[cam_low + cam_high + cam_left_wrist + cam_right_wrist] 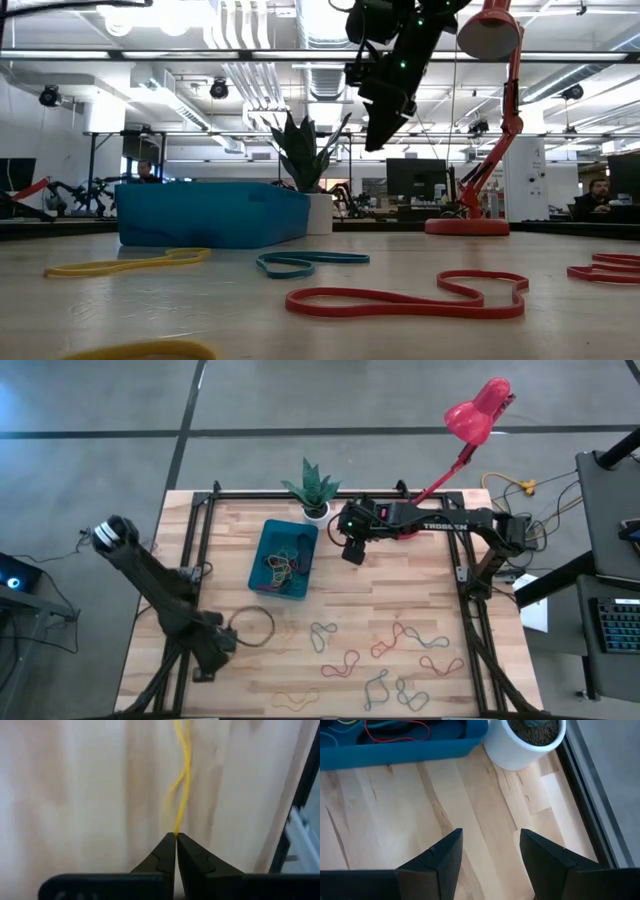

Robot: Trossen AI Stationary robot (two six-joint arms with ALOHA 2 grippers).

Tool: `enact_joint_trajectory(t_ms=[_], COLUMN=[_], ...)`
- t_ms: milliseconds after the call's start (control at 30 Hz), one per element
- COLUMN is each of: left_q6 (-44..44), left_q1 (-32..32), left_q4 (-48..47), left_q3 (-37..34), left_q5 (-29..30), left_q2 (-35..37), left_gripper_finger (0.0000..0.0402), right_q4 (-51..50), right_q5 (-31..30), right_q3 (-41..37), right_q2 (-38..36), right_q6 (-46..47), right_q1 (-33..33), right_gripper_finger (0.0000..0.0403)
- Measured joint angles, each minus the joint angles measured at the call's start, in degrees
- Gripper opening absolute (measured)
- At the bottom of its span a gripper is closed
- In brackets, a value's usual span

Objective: Pick and place rubber bands into bin
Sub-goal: Put the yellow rubber band into the blue bin

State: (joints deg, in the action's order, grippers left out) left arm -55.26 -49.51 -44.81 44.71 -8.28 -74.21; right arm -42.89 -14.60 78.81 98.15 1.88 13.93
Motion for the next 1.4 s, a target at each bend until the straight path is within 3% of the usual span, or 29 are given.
enact_joint_trajectory(t_ms=[167,333,467,633,800,1100,1233,1400], left_q6=[0.68,7.60,21.37,37.61,49.03,51.10,48.25,45.96], left_q1=[4.20,16.16,28.82,43.74,53.03,55.77,53.84,53.08], left_q4=[-15.84,-22.08,-12.53,2.18,3.69,2.74,2.08,-2.73], left_q3=[4.92,6.82,8.81,12.36,14.33,10.73,11.91,15.96], left_q5=[8.47,14.82,17.17,18.13,20.44,18.26,16.43,16.28], left_q2=[11.94,19.62,21.48,16.99,8.90,-4.52,-6.30,-2.02], left_gripper_finger=[0.0000,0.0000,0.0000,0.0000,0.0000,0.0009,0.0048,0.0121], right_q4=[0.91,3.10,2.84,2.75,1.94,-1.31,-1.37,-1.40], right_q5=[0.01,0.01,0.00,0.01,0.03,-0.01,0.01,-0.01], right_q3=[-0.09,-0.09,-0.09,-0.09,-0.09,-0.35,-0.51,-0.64], right_q2=[0.00,0.00,0.00,0.00,0.00,0.00,0.00,0.00], right_q6=[0.72,0.86,2.00,4.43,5.56,8.25,8.18,6.79], right_q1=[0.00,0.00,-0.04,-0.04,-0.22,-1.34,-1.86,-2.19], right_gripper_finger=[0.0185,0.0185,0.0185,0.0185,0.0185,0.0185,0.0185,0.0185])
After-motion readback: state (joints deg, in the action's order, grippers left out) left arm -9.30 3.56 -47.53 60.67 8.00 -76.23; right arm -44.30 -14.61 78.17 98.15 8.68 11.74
